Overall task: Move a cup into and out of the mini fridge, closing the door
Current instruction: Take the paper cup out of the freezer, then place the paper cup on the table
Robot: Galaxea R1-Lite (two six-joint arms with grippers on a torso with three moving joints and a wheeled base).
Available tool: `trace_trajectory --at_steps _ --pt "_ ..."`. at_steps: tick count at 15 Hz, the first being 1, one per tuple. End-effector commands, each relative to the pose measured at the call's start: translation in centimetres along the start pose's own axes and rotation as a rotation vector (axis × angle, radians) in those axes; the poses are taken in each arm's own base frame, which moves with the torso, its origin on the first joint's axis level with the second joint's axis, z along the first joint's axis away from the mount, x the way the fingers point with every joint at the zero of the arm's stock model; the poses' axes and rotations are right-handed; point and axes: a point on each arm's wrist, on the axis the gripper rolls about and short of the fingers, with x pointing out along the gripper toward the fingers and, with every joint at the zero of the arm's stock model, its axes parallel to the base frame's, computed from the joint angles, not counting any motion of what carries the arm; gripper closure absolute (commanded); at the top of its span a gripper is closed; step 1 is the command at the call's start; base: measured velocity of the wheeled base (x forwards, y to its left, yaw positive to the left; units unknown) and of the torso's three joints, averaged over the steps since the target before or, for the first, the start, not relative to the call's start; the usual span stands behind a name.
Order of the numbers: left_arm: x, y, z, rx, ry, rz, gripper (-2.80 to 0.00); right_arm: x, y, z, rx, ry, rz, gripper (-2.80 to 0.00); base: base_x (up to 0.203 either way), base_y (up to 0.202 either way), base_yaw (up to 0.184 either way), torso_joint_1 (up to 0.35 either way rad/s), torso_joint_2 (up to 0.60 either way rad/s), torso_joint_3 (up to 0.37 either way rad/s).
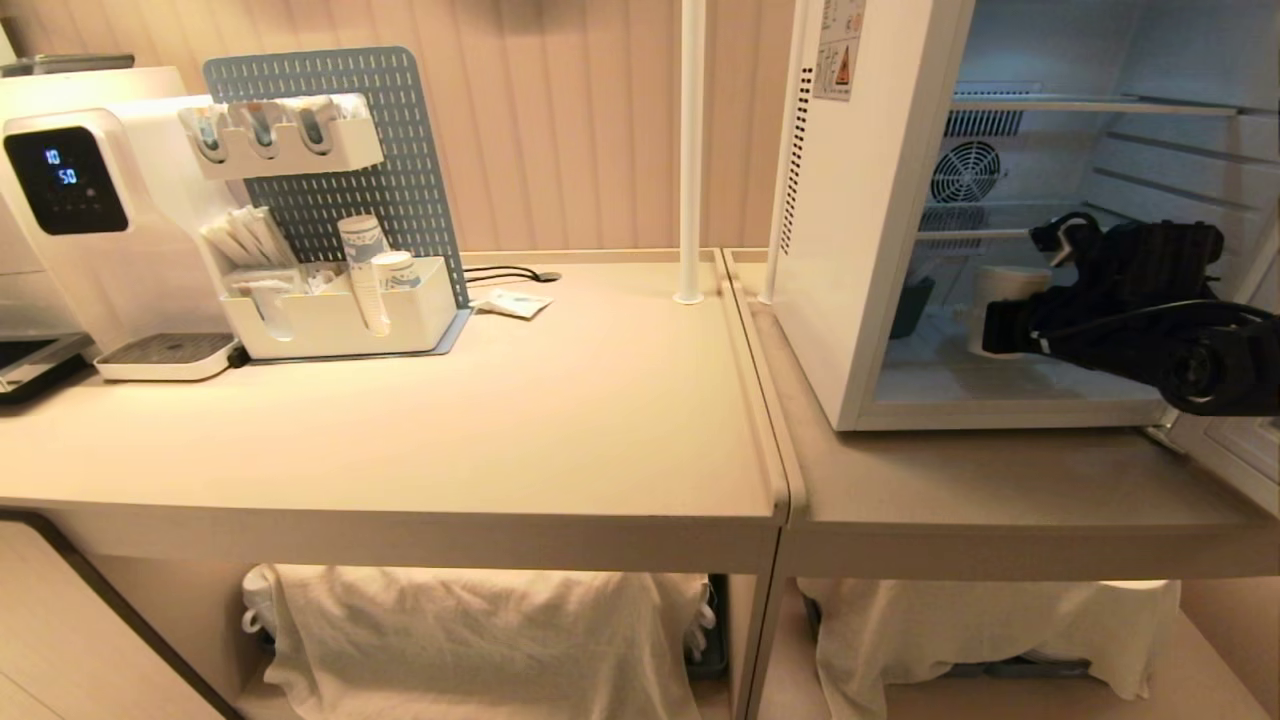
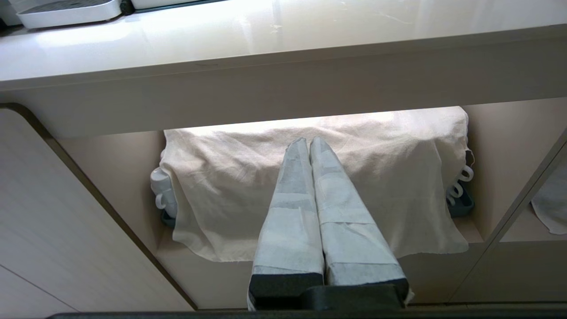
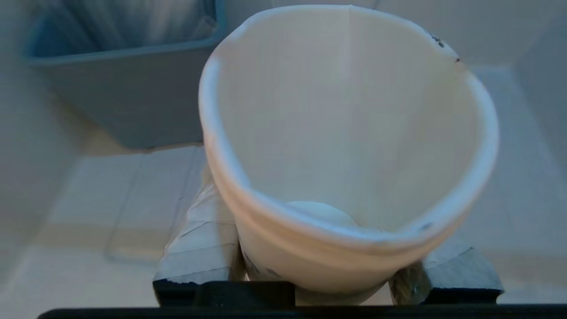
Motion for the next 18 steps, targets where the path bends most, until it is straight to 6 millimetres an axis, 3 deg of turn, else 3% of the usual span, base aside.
trace_trajectory --at_steps 1,3,5,8,10,12,14,18 --pt "0.0 0.0 0.0 0.001 0.000 0.000 0.00 -3.0 0.3 1.9 -0.005 -0.028 -0.001 0.00 0.000 0.000 0.000 0.000 0.00 0.000" --pt "0.0 0.0 0.0 0.001 0.000 0.000 0.00 -6.6 0.7 3.2 -0.009 0.022 0.001 0.00 0.000 0.000 0.000 0.000 0.00 0.000" --pt "0.0 0.0 0.0 0.001 0.000 0.000 0.00 -11.9 1.4 4.1 -0.003 0.130 0.011 0.00 0.000 0.000 0.000 0.000 0.00 0.000" --pt "0.0 0.0 0.0 0.001 0.000 0.000 0.00 -21.8 2.9 4.3 0.017 0.298 0.028 0.00 0.000 0.000 0.000 0.000 0.00 0.000" --pt "0.0 0.0 0.0 0.001 0.000 0.000 0.00 -27.9 3.9 3.4 0.015 0.300 0.023 0.00 0.000 0.000 0.000 0.000 0.00 0.000" --pt "0.0 0.0 0.0 0.001 0.000 0.000 0.00 -32.8 4.8 1.1 0.001 0.259 -0.026 0.00 0.000 0.000 0.000 0.000 0.00 0.000" --pt "0.0 0.0 0.0 0.000 0.000 0.000 0.00 -36.5 5.5 -3.0 -0.012 0.181 -0.067 0.00 0.000 0.000 0.000 0.000 0.00 0.000" --pt "0.0 0.0 0.0 -0.001 0.000 0.000 0.00 -38.5 6.4 -12.5 -0.045 0.084 -0.088 0.00 0.000 0.000 0.000 0.000 0.00 0.000"
